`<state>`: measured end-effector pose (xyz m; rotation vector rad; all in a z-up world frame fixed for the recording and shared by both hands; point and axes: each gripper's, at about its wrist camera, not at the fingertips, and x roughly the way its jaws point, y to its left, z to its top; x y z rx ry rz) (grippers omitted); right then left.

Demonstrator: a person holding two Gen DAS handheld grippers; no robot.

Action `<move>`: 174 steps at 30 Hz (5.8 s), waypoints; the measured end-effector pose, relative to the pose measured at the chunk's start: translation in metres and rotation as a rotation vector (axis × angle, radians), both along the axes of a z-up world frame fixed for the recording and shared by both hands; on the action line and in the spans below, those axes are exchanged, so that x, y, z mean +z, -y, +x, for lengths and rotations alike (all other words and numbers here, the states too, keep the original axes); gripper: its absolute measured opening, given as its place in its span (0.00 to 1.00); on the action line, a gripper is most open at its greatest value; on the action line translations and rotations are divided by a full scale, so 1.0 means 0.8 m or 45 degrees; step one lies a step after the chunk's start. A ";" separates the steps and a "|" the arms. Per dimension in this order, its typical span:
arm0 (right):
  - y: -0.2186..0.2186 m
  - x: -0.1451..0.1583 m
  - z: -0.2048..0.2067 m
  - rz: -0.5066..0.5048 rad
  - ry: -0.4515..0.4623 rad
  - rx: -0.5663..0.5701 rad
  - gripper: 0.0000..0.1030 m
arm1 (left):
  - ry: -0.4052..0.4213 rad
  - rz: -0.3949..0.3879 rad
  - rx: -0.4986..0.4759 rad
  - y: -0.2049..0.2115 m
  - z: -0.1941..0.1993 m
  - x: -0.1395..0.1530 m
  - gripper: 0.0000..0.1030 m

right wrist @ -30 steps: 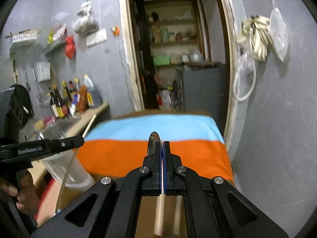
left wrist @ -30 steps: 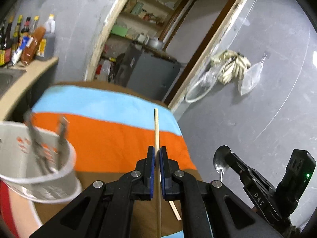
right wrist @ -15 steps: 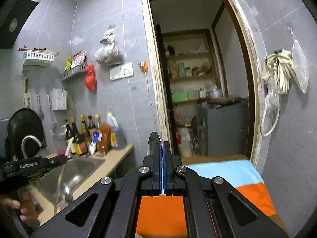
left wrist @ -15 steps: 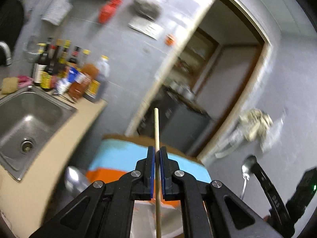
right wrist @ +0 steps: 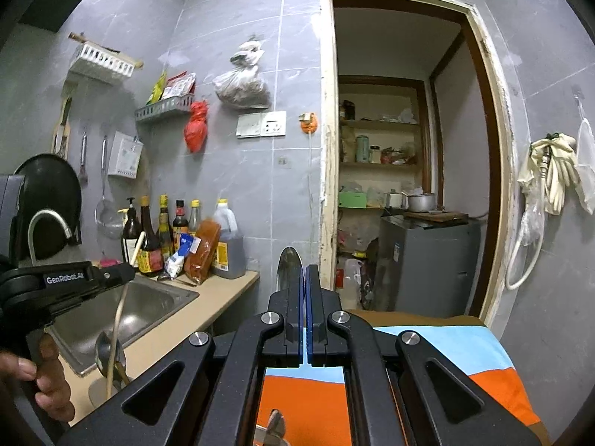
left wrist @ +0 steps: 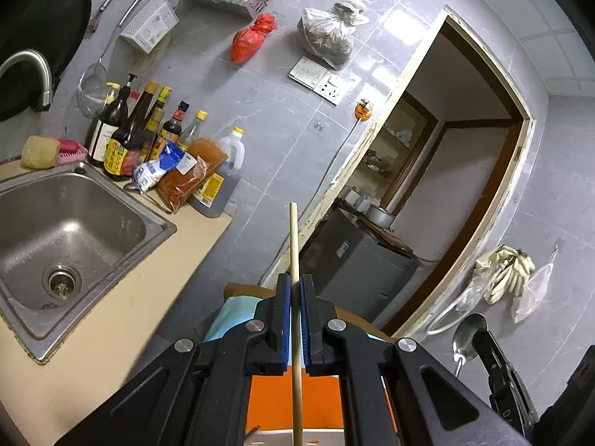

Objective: Organize utensils
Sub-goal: 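Lift the chopstick and spoon and carry both over the white caddy, then open both tools to drop the chopstick and spoon into the caddy, then move both tools back down to the remaining chopstick and fork, then grasp a wooden chopstick with the right tool while the left tool grasps another chopstick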

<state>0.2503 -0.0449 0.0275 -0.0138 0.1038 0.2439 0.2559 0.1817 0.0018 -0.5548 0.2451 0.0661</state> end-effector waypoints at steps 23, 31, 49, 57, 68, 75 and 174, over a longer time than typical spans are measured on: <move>-0.011 -0.042 0.007 -0.111 -0.066 0.099 0.01 | 0.010 0.192 -0.002 0.042 -0.014 -0.028 0.05; -0.007 -0.045 0.005 -0.116 -0.099 0.125 0.01 | -0.034 0.202 -0.035 0.044 -0.019 -0.029 0.05; 0.007 -0.042 -0.009 -0.120 -0.150 0.120 0.03 | -0.109 0.236 -0.078 0.044 -0.029 -0.026 0.06; 0.027 -0.019 -0.019 -0.088 -0.151 0.115 0.04 | -0.125 0.257 -0.103 0.056 -0.034 -0.002 0.12; 0.087 0.025 -0.044 0.006 -0.121 0.062 0.52 | -0.076 0.265 -0.101 0.082 -0.060 0.045 0.60; 0.157 0.051 -0.063 0.050 -0.085 -0.005 0.91 | -0.012 0.365 -0.091 0.136 -0.073 0.072 0.97; 0.367 -0.230 0.055 -0.253 -0.944 -0.038 0.96 | -0.830 0.544 -0.524 0.428 0.080 -0.185 0.87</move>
